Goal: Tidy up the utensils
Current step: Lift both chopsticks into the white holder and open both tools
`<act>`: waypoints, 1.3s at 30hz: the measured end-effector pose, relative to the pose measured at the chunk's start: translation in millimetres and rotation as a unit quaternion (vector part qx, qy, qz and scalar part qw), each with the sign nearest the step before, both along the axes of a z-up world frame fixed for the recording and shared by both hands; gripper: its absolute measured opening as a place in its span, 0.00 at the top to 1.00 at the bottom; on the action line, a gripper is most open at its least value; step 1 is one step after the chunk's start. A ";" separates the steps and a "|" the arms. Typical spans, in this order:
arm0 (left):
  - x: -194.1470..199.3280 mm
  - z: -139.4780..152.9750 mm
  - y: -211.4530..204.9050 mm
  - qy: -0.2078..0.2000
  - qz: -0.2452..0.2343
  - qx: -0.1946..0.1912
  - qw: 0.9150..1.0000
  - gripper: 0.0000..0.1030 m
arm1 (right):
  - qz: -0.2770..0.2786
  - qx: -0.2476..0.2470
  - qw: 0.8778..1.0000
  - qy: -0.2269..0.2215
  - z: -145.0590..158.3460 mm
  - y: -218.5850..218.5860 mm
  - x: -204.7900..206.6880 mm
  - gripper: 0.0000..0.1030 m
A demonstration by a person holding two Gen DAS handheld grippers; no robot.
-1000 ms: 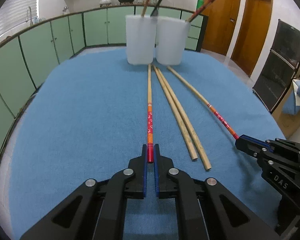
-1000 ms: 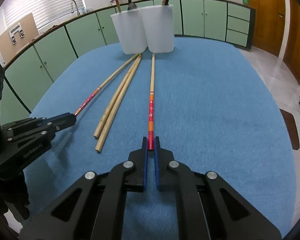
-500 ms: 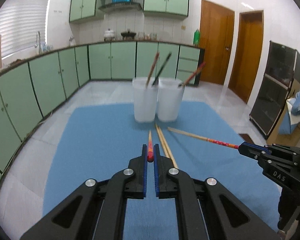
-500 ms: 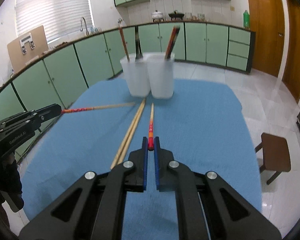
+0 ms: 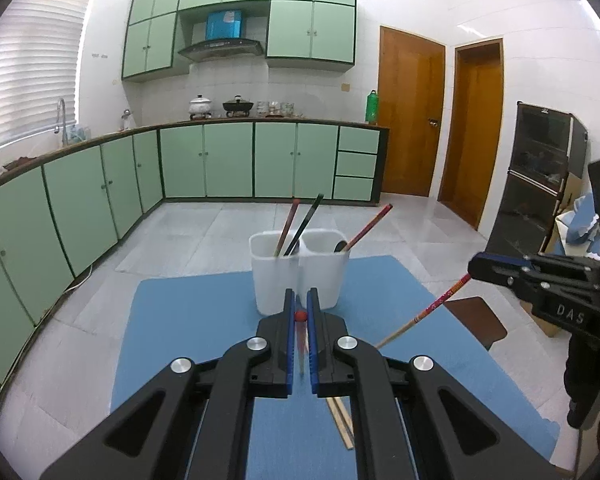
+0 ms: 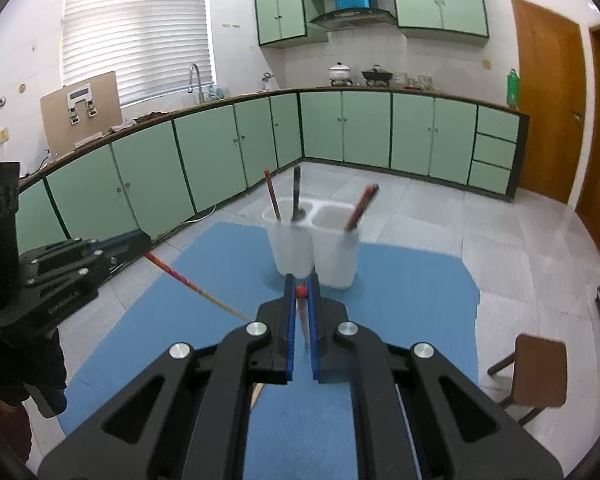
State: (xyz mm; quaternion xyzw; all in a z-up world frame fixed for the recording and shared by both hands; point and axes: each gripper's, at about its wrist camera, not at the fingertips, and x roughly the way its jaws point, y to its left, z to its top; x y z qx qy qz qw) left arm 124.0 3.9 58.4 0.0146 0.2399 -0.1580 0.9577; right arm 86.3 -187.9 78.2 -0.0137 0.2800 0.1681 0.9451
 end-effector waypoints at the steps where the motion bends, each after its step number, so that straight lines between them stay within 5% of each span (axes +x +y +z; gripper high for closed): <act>1: 2.1 1.6 -0.7 -0.001 -0.001 0.001 1.000 0.95 | 0.005 0.000 1.000 0.001 3.4 0.8 3.3 0.95; 12: 26.6 32.1 3.5 -0.026 -0.010 0.008 1.000 0.95 | 0.022 -0.002 1.000 -0.020 52.4 3.1 36.9 0.95; 26: 83.7 132.7 1.3 -0.141 0.004 -0.015 0.990 0.95 | -0.004 0.026 0.996 -0.087 132.6 -18.8 106.3 0.95; 31: 118.7 127.1 -15.0 -0.135 -0.004 -0.013 0.991 0.95 | -0.016 0.023 0.996 -0.082 124.3 -19.4 138.4 0.95; 39: 166.1 77.7 -29.9 -0.065 -0.012 -0.003 0.998 0.94 | -0.034 0.010 0.999 -0.031 75.8 -11.5 187.6 0.95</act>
